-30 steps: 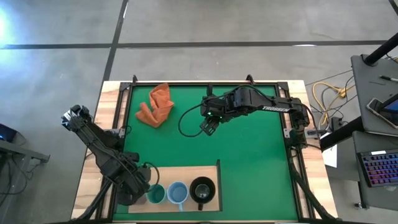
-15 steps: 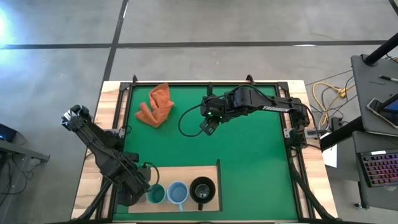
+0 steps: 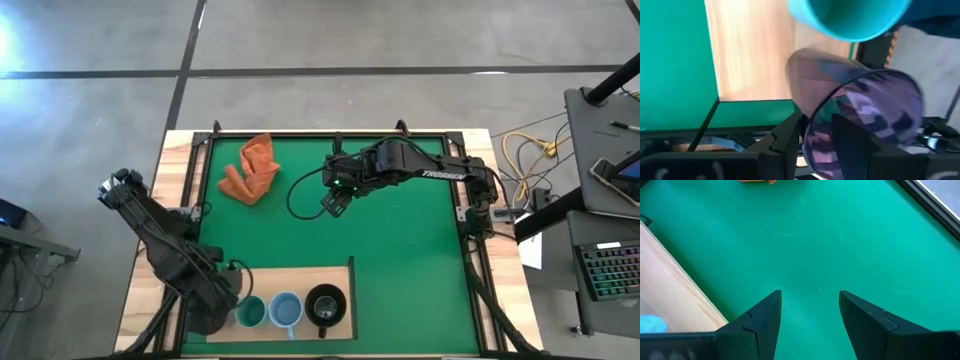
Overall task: Stack small to large cups/mugs on shelf
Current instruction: Put the purple cup on the shelf, then return to Home Position
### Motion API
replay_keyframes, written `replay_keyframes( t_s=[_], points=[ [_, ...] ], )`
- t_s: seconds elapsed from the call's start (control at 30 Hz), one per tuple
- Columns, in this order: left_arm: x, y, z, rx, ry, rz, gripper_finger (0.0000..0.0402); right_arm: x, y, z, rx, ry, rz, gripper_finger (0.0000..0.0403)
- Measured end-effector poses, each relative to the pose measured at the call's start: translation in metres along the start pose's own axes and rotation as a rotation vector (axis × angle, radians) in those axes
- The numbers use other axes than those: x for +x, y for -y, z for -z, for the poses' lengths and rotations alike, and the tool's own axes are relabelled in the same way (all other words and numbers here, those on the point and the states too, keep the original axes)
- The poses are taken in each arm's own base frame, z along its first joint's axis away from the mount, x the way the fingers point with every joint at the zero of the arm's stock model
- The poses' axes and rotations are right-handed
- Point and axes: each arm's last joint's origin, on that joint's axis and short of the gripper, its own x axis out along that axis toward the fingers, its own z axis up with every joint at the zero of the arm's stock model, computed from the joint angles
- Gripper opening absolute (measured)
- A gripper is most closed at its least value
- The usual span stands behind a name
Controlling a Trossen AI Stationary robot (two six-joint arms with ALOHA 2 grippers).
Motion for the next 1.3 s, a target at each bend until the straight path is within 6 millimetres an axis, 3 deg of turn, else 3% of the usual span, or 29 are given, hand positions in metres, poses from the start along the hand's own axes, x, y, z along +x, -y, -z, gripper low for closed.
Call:
replay_keyframes(
  t_s=[0.17,0.3,0.43,0.57,0.67,0.77,0.87,0.93,0.97,1.13,1.3],
  points=[
    [-0.024,0.007,0.001,0.040,0.063,0.071,0.0099,-0.001,-0.003,-0.003,-0.061,0.038,-0.029,0.0192],
    [-0.056,0.008,0.006,0.110,0.207,0.103,0.0099,-0.013,-0.006,-0.010,-0.129,0.135,-0.096,0.0192],
    [-0.090,0.004,0.014,0.167,0.361,0.132,0.0099,-0.032,-0.003,-0.016,-0.178,0.216,-0.139,0.0192],
    [-0.123,-0.011,0.026,0.064,0.563,0.123,0.0099,-0.057,0.001,-0.023,-0.052,0.279,-0.217,0.0192],
    [-0.142,-0.028,0.038,-0.078,0.762,0.092,0.0099,-0.089,-0.009,-0.018,-0.252,0.398,-0.415,0.0192],
    [-0.154,-0.024,0.037,0.079,1.073,0.067,0.0099,-0.121,-0.031,-0.004,-0.450,0.535,-0.655,0.0192],
    [-0.162,-0.009,0.040,0.521,1.255,0.282,0.0099,-0.135,-0.052,0.011,-0.575,0.603,-0.777,0.0192],
    [-0.158,-0.013,0.039,0.784,1.279,0.402,0.0099,-0.130,-0.059,0.018,-0.604,0.566,-0.801,0.0192],
    [-0.154,-0.022,0.037,0.806,1.283,0.387,0.0099,-0.125,-0.061,0.020,-0.606,0.535,-0.794,0.0192],
    [-0.136,-0.074,0.028,0.604,1.336,0.205,0.0099,-0.091,-0.062,0.019,-0.610,0.433,-0.769,0.0192],
    [-0.125,-0.116,0.023,0.620,1.433,0.244,0.0099,-0.066,-0.056,-0.002,-0.626,0.558,-0.936,0.0192]
  ],
)
